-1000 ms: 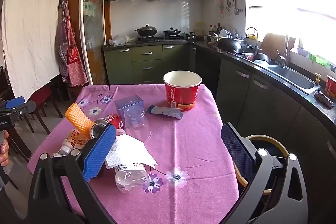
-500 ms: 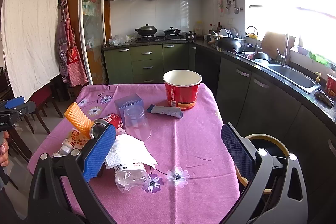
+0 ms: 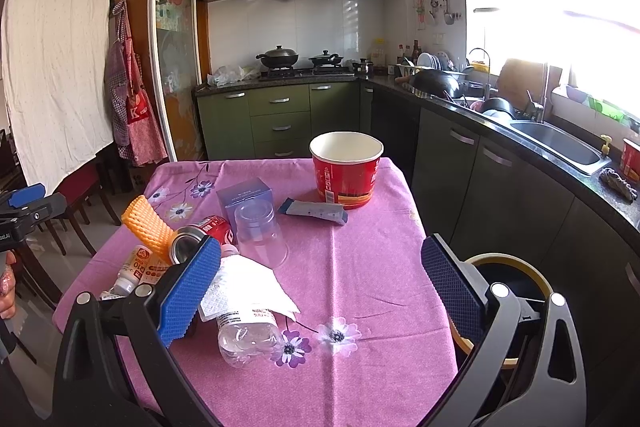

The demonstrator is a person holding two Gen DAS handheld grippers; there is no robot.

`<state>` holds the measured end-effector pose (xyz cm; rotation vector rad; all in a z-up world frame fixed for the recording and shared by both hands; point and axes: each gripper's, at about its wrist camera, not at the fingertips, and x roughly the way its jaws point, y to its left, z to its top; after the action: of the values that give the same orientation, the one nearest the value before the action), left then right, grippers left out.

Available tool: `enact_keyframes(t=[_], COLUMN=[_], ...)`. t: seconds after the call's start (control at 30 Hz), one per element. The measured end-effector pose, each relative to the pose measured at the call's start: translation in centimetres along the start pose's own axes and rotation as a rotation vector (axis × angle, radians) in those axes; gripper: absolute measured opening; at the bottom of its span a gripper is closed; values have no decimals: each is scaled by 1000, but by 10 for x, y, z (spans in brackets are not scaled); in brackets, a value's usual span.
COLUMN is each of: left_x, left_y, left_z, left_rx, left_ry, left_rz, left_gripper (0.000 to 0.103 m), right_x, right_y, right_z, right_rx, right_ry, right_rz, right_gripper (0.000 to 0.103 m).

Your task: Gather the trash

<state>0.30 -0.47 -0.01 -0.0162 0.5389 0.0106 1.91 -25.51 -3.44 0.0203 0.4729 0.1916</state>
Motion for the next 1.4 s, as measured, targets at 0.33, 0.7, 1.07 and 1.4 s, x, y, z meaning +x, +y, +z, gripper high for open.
enact_keyframes(t=[0.33,0.7,1.07,1.4], left_x=[-2,-3,-3,-4], left_y=[-3,-4,-5,-6], left_z=[-1,0,0,0], left_rx=[2,4,6,7], left_ry=[-1,1,0,-1], left_rz=[0,-1,1,0], left_gripper=[97,97,97,97], right_x=[-1,-1,-1,-2], right_y=[-1,-1,-2,-3], right_z=[0,-1,-1,0], right_rx=[2,6,8,12], right_ry=[0,1,1,0], right_rz=[1,1,0,1], right_gripper=[99,99,99,99])
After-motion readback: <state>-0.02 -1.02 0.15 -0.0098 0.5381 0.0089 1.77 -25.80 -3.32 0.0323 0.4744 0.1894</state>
